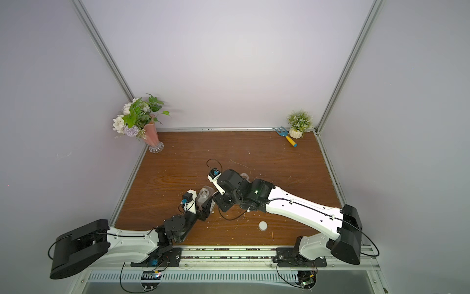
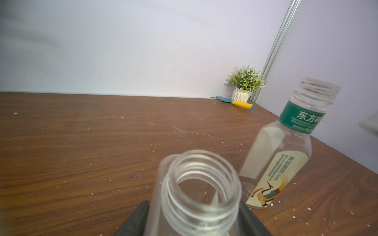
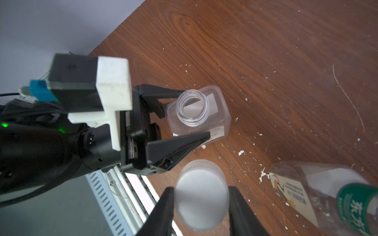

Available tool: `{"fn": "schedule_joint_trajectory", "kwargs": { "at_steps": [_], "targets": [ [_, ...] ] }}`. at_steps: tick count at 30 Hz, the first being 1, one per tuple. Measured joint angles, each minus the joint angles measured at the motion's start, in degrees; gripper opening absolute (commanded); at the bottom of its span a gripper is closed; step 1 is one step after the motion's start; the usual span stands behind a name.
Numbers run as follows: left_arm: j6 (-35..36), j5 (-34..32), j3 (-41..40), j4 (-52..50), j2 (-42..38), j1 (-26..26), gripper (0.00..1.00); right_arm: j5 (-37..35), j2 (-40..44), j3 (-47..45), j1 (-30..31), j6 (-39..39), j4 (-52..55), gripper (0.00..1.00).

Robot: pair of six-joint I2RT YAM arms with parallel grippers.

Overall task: Screw on the bottle caps
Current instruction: Pick up the plastic bottle at the center of the board.

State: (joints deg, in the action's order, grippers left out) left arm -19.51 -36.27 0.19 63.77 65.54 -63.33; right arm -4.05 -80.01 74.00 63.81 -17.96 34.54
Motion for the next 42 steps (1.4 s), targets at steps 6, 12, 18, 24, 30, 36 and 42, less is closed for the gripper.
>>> {"fn": "schedule_joint_trajectory", "kwargs": {
  "at_steps": [6, 12, 18, 24, 30, 36, 42],
  "targets": [
    [-0.5, -1.4, 0.0, 3.4, 3.8, -0.6, 0.59, 1.0, -2.1, 3.7, -3.2, 2.7, 1.7, 0.3],
    [-0.4, -2.8, 0.0, 3.8, 4.1, -0.9, 0.52, 2.1, -2.3, 3.8, -5.8, 4.5, 2.7, 0.3],
    [1.9, -3.4, 0.4, 8.6, 8.7, -1.1, 0.47, 4.0, -2.5, 3.8, -7.1, 6.1, 2.8, 0.3],
    [5.5, 0.1, 0.4, 14.5, 12.8, 3.0, 0.45, 5.7, -5.2, 5.9, -8.9, 7.6, 3.3, 0.3],
    [9.6, 6.2, 0.6, 21.5, 18.5, 8.1, 0.44, 6.6, -8.9, 12.1, -11.1, 9.2, 4.6, 0.29],
    [11.5, 12.2, 2.5, 27.1, 24.5, 12.6, 0.46, 7.7, -13.1, 19.1, -13.0, 10.0, 5.9, 0.29],
    [12.7, 15.9, 2.6, 26.9, 24.2, 14.2, 0.6, 9.0, -17.5, 23.6, -14.5, 10.3, 6.7, 0.29]
  ]
}}
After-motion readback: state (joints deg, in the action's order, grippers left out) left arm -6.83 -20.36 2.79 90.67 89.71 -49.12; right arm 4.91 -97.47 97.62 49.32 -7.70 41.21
